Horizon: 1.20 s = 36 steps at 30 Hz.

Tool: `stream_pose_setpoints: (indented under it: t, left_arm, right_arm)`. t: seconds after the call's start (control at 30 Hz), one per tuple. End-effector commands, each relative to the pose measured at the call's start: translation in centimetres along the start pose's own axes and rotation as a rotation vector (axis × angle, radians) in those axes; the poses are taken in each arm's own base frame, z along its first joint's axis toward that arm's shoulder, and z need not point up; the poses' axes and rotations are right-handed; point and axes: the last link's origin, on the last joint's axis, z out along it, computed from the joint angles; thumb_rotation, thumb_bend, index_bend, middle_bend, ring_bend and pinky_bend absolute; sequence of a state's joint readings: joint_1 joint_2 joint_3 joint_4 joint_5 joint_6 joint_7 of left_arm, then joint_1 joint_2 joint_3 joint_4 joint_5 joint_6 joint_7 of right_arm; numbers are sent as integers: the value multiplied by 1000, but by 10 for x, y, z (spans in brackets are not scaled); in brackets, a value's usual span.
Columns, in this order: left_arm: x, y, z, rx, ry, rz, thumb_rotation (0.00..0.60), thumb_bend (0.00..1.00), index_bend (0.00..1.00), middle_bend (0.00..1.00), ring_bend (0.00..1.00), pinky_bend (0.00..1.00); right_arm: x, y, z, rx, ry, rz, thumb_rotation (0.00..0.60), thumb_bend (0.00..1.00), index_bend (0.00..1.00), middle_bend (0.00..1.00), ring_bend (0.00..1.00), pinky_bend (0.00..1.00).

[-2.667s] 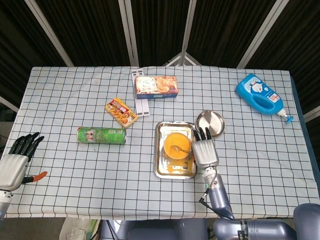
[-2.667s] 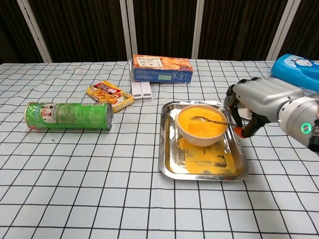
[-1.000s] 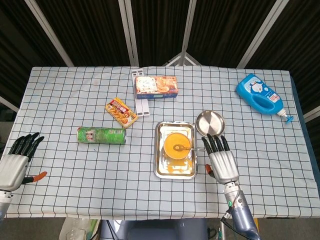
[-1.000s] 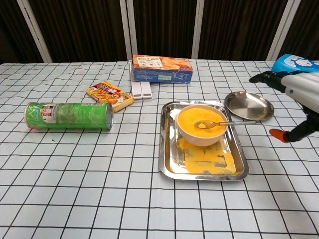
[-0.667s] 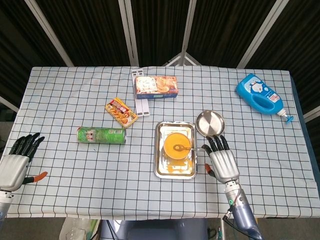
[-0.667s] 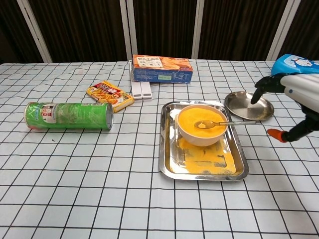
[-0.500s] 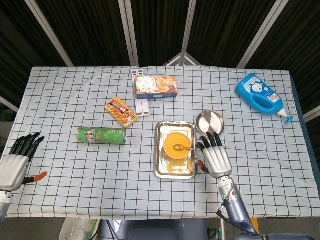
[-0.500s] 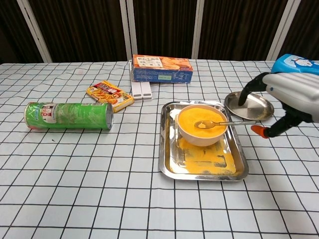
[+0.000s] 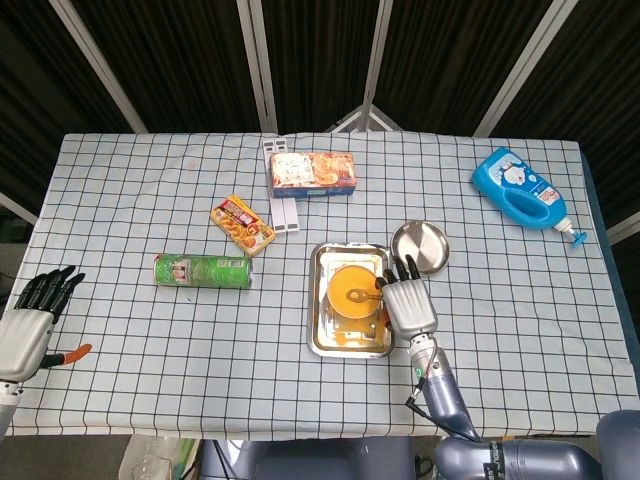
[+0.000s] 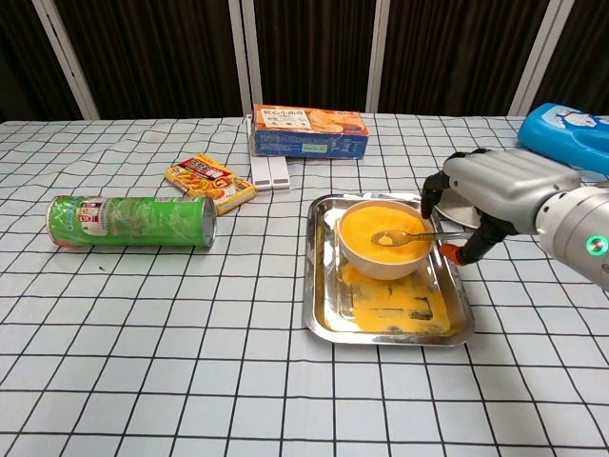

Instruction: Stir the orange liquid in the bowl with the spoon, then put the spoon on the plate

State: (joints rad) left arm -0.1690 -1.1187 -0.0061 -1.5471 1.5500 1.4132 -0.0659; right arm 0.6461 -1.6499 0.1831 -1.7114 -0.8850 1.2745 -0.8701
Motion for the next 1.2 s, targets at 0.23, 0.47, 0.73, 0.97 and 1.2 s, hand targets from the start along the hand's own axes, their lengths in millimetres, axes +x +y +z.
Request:
stream_pose_setpoints:
  t: [0.23, 0.47, 0.73, 0.97, 1.2]
  left_arm:
    - [-1, 3, 2, -12, -8, -5, 600, 0, 0, 0, 0, 0]
    - [-2, 4, 3, -16, -13, -6, 600, 0, 0, 0, 0, 0]
    - [-2, 4, 4, -18, -13, -7, 600, 0, 0, 0, 0, 0]
    - [-1, 4, 4, -18, -12, -9, 600, 0, 0, 0, 0, 0]
    - [-1, 3, 4, -15, -13, -11, 600, 0, 0, 0, 0, 0]
  right_arm:
    - [-3, 7, 11, -44, -1, 11, 600, 429, 509, 280, 68, 0]
    - [-3, 11, 12, -57, -7, 17, 600, 460, 509, 280, 68, 0]
    - [-3, 11, 11, -59, -8, 18, 600, 460, 509, 280, 68, 0]
    - [-5, 12, 12, -67, -14, 21, 600, 474, 509, 280, 69, 0]
    - [-8, 11, 13, -70, -22, 23, 600, 495, 510, 280, 69, 0]
